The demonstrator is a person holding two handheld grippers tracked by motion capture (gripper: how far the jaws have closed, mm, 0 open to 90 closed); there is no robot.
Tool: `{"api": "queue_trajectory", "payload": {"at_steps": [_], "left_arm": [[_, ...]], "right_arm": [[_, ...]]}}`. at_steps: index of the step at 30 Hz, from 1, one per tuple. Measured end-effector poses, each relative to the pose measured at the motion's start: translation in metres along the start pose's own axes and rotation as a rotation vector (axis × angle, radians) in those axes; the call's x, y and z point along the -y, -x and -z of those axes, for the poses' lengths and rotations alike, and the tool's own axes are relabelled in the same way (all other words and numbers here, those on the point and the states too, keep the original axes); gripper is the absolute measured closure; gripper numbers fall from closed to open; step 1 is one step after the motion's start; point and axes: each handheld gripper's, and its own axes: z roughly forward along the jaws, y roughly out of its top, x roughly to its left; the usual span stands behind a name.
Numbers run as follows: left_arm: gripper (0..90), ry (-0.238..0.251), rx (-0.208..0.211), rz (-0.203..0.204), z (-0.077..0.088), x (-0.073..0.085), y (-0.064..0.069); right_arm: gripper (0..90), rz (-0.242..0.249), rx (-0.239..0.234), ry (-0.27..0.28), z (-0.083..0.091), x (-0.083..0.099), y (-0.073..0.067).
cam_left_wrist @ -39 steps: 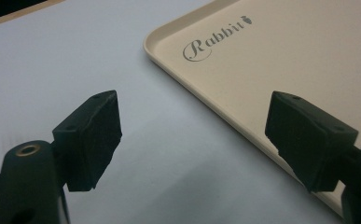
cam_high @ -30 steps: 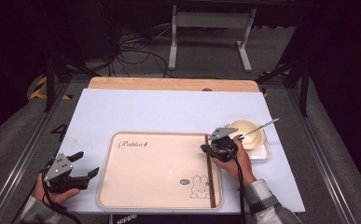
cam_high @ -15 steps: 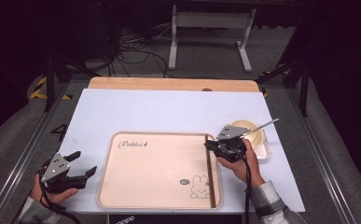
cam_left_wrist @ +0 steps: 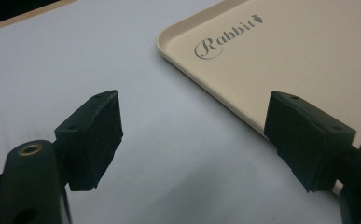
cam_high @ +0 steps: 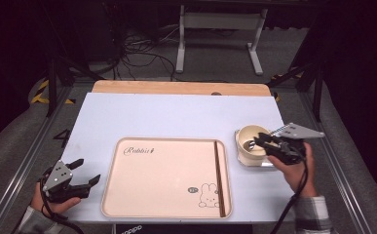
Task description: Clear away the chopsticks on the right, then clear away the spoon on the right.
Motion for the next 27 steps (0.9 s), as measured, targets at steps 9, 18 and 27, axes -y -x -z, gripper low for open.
{"api": "queue_trajectory", "payload": {"at_steps": [9,18,27], "left_arm": [[19.8,-0.002,0.001,-0.003,0.003,0.001,0.002],[19.6,-0.006,0.008,-0.008,-0.001,-0.002,0.002],[19.6,-0.013,0.003,-0.011,0.001,0.000,0.005]], "right_arm": [[65.5,-0.206,0.183,0.065,0.027,0.032,0.061],[56.7,-0.329,0.203,0.067,0.027,0.049,0.086],[35.9,-0.427,0.074,0.060,-0.001,0.056,0.093]]}}
